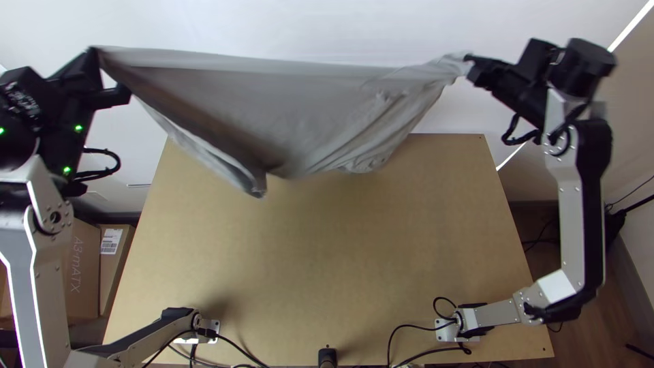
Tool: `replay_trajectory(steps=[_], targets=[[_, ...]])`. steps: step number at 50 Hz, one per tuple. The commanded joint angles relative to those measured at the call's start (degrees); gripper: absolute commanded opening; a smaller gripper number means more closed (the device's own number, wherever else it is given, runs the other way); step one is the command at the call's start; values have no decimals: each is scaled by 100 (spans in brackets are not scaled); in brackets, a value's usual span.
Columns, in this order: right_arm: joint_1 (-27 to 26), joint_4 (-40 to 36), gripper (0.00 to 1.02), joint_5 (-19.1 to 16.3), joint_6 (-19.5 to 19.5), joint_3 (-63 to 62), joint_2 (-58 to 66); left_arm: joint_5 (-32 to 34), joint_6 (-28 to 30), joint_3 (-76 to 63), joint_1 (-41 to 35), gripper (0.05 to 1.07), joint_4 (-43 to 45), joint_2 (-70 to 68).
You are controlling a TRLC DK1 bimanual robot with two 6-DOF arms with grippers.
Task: Fold the t-shirt
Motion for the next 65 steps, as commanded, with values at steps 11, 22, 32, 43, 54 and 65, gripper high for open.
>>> replay_trajectory(steps=[11,22,32,43,54,65], targets=[[-401,852,2,112,437,-215,-1945,-411,146,220,99,8,191,-1288],[-331,888,2,103,674,-1155,-3527,-358,155,-202,90,8,86,-2518],[-76,923,2,112,1105,-1252,-4063,-358,32,-220,99,8,-389,-3002],[21,914,2,103,1254,-1753,-4037,-147,-724,-1072,37,8,-1145,-3380],[1032,1019,2,129,1439,-4240,-4600,99,-935,-3296,-86,8,-1268,-4012],[1058,1248,2,-125,1166,-6543,-4564,653,-786,-5431,-297,8,-1180,-4302]])
